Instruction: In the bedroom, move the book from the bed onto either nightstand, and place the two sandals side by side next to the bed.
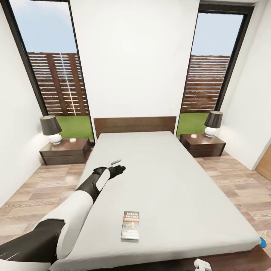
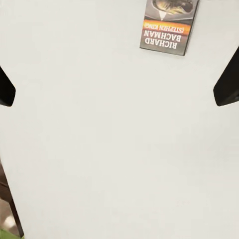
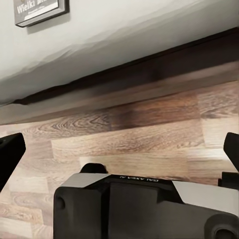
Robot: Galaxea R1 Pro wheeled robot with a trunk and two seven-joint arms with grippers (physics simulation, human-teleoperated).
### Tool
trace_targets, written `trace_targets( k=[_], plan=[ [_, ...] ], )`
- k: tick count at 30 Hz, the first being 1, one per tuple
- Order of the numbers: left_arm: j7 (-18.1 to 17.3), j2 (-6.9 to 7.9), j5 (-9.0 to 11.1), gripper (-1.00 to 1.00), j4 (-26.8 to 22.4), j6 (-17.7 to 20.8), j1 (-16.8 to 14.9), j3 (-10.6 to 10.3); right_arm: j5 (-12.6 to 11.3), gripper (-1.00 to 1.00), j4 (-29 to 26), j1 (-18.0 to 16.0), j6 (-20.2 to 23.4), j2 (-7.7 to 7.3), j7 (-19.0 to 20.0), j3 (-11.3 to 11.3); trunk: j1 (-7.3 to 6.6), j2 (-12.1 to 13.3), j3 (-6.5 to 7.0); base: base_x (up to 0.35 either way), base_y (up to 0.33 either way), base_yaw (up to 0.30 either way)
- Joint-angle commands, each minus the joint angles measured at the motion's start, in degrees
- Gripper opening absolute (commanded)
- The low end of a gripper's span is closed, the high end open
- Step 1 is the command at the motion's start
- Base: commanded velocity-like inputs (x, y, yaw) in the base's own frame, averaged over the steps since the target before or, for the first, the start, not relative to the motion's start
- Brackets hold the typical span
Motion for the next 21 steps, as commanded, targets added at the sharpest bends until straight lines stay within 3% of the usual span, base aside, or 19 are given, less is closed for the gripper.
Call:
trace_targets(
  k=[1,21],
  plan=[
    [0.4,-0.11,0.64,1.0,0.06,-0.26,-0.04,-0.09,-0.62,1.0,0.12,-0.09,0.25,-0.01,0.31,0.39,0.04,-0.14,-0.22,0.0,0.0,0.0],
    [-0.16,-0.27,0.74,1.0,5.55,-2.33,0.16,-0.53,-0.62,1.0,0.12,-0.09,0.25,-0.01,0.49,0.4,0.04,-0.14,-1.99,0.0,0.0,0.0]
  ],
)
